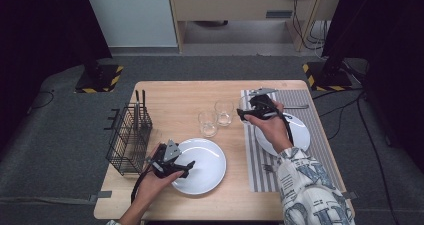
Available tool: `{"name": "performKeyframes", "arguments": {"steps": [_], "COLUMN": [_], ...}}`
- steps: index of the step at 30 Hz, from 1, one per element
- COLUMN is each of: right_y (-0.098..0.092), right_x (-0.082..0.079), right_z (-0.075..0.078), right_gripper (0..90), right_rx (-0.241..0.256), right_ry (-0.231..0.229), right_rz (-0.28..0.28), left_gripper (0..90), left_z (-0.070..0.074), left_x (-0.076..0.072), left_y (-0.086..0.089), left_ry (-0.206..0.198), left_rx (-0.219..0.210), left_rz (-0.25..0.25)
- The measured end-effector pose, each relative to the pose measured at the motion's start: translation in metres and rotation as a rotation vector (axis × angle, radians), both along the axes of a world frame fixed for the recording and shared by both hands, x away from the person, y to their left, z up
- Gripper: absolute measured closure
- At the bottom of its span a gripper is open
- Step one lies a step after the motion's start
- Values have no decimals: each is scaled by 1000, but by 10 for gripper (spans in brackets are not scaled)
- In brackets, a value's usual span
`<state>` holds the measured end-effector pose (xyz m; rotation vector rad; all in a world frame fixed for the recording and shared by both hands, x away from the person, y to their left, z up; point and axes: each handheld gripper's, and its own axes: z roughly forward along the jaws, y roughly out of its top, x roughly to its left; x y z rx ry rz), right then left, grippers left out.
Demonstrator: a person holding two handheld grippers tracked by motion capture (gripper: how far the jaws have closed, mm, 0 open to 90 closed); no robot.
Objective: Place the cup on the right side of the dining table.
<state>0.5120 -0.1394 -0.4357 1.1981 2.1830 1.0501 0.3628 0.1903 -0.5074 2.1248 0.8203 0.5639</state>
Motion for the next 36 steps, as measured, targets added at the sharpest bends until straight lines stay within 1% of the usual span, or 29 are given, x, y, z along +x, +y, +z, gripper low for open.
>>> {"name": "performKeyframes", "arguments": {"steps": [7,12,15,17,20,23,25,27,32,36], "right_y": [-2,-7,-10,-13,-18,-20,-22,-23,-21,-20], "right_x": [9,14,18,20,22,24,26,28,35,41], "right_z": [4,4,4,4,3,3,5,7,11,8], "right_gripper": [196,196,196,196,196,196,196,196,196,196], "right_rx": [-12,-11,-19,-9,-9,-32,-23,-33,-31,-26], "right_ry": [-3,0,-7,-5,-7,-20,-16,-23,-23,-25], "right_rz": [-7,-27,-34,-47,-61,-75,-76,-77,-74,-87], "left_gripper": [95,95,95,95,95,96,96,96,96,96], "left_z": [-1,-1,-1,-1,-1,-1,-2,-2,-2,-3], "left_x": [-1,-3,-3,-3,-5,-6,-6,-5,-6,-6], "left_y": [0,-1,1,1,0,-2,-3,-2,-2,-3], "left_ry": [8,5,3,4,-1,-4,-2,-1,-3,-7], "left_rx": [-7,-2,-6,-2,-1,8,11,11,10,31], "left_rz": [4,-4,2,3,1,-4,-6,-5,-4,-5]}}
